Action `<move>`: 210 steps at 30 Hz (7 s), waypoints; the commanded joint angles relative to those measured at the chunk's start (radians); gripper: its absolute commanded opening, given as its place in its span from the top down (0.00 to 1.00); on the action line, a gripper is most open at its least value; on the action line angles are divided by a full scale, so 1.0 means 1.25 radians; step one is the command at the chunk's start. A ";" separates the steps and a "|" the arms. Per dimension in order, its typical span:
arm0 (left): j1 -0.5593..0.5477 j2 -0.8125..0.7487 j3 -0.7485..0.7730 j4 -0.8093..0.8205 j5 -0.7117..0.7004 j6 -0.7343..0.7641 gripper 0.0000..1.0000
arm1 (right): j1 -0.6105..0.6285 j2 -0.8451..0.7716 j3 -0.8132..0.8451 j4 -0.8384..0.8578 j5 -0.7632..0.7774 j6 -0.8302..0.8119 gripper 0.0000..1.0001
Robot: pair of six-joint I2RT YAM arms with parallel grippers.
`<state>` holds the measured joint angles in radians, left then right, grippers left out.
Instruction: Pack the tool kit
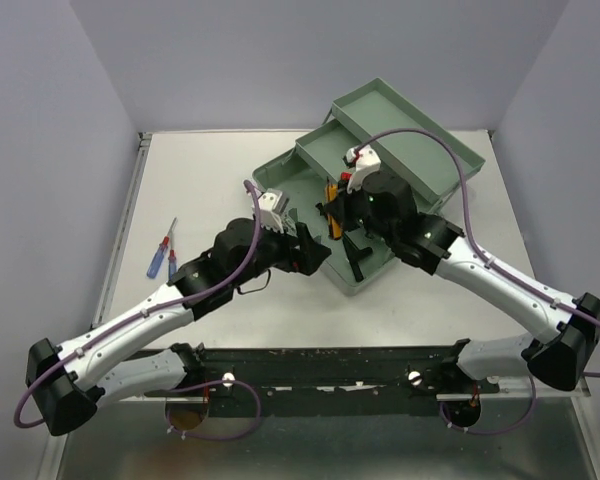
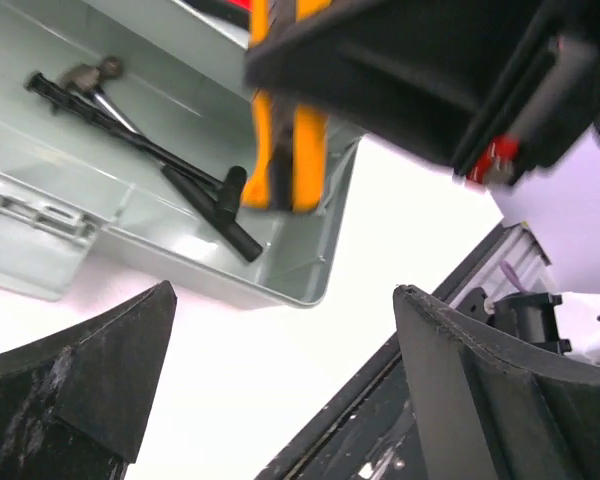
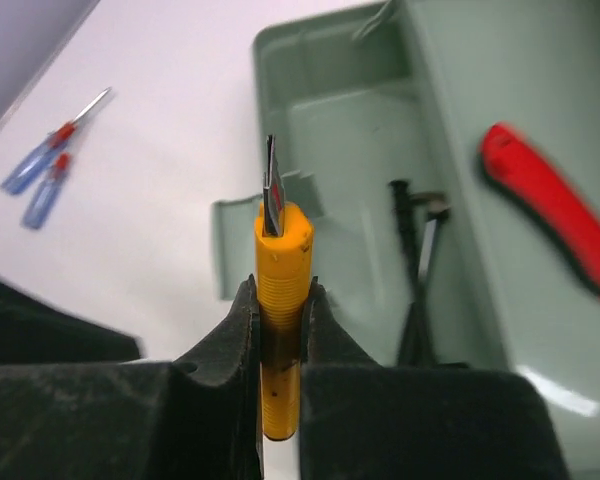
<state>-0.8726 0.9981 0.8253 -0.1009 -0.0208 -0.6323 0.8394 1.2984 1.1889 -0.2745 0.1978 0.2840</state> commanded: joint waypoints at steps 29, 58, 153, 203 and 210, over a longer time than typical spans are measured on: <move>0.659 0.076 0.066 -0.435 -0.069 0.349 0.01 | -0.203 0.590 0.674 -0.250 0.281 -0.600 0.67; 0.854 0.381 0.125 -0.465 -0.040 0.408 0.21 | -0.216 -0.036 0.195 -0.069 -0.207 -0.244 0.29; 0.154 -0.003 0.061 -0.078 0.272 0.218 0.01 | -0.079 -0.036 0.045 0.025 -0.138 -0.083 0.99; 0.682 0.210 0.137 -0.437 -0.154 0.454 0.01 | -0.463 0.215 0.577 -0.337 -0.152 -0.375 0.34; 0.807 0.335 0.195 -0.432 -0.137 0.498 0.03 | -0.415 -0.128 0.069 0.005 -0.406 -0.041 0.35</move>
<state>0.0643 1.3407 0.9882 -0.6312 -0.1936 -0.0593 0.2710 1.2587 1.5024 -0.5129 -0.1158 -0.0490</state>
